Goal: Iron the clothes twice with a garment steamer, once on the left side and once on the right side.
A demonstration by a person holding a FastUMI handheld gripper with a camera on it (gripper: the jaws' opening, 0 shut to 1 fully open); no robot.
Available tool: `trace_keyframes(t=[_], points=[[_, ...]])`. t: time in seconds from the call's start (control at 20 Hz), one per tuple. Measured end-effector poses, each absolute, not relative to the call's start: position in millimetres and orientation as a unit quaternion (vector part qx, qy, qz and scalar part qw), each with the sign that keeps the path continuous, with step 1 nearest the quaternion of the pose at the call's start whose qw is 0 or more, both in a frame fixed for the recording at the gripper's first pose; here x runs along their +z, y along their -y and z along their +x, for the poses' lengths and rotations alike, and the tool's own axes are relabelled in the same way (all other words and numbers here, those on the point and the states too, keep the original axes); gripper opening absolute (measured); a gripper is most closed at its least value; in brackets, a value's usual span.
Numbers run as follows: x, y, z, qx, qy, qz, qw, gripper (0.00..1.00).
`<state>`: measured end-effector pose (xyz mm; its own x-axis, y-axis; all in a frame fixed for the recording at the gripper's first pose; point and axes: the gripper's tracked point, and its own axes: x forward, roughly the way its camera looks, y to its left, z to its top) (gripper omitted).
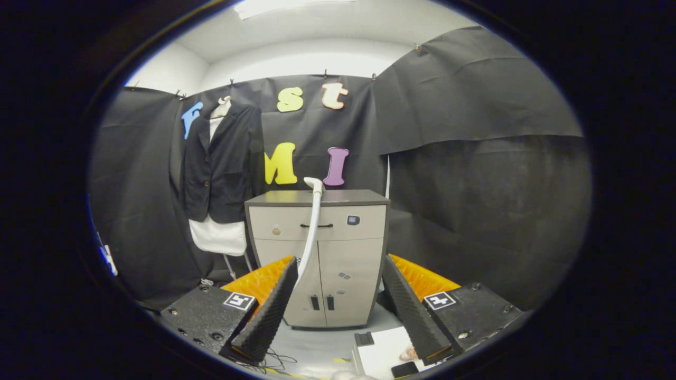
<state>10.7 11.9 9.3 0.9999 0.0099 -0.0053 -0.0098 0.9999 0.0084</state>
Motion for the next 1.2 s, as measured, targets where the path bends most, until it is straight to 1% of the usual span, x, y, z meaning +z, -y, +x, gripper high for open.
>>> trace_keyframes(t=[0.4, 0.7, 0.9, 1.2], points=[[23, -22, 28, -0.016, -0.003, 0.011, 1.0, 1.0], [48, -44, 57, -0.031, -0.002, 0.022, 0.999, 1.0], [80, -53, 88, -0.033, -0.001, 0.012, 0.999, 1.0], [144, -57, 159, -0.009, 0.008, 0.019, 1.0, 1.0]])
